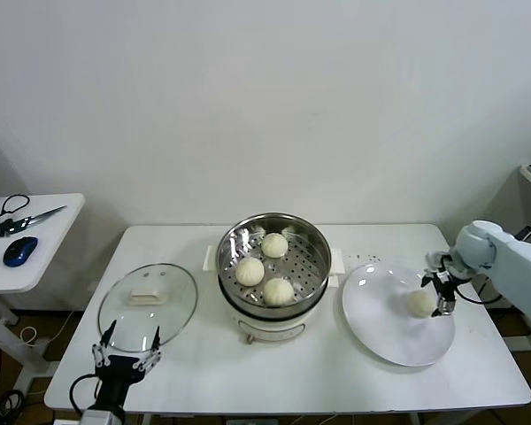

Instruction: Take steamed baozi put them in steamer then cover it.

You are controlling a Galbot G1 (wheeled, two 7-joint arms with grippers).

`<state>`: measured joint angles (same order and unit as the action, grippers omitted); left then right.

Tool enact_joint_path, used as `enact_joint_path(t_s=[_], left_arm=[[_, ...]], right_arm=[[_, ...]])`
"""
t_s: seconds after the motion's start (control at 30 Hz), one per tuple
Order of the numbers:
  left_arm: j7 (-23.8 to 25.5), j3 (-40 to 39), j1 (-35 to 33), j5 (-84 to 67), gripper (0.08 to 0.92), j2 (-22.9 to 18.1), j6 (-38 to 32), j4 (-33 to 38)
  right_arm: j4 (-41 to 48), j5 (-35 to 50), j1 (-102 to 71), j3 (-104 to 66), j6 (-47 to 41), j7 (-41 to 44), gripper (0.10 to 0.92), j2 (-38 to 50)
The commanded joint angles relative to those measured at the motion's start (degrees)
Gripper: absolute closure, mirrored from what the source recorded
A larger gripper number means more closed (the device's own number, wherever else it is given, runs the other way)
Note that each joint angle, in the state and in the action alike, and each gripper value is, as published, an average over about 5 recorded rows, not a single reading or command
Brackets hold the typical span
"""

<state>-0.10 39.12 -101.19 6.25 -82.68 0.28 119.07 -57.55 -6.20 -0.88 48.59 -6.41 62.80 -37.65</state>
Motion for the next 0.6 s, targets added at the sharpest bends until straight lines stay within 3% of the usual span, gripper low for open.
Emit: enact_joint_path(t_s=[0.03, 0.27, 0.6], left_arm=[[0.0, -0.01, 0.07, 0.05, 0.177, 0.04, 0.11, -0.03], [0.0, 0.02, 0.19, 0.05, 0.177, 0.02, 0.06, -0.13], [0.02, -0.06, 0.09, 0.03, 0.177, 0.0, 0.04, 0.11]], right_arm=[[4.12, -2.15, -2.23, -2.58, 0.82, 0.23, 0.203, -3.15], [4.03, -1.53, -1.44, -1.56, 0.87, 0.39, 0.21, -3.17], [2.57, 2.35, 0.67, 1.21, 0.04, 0.58, 0.351, -1.96]])
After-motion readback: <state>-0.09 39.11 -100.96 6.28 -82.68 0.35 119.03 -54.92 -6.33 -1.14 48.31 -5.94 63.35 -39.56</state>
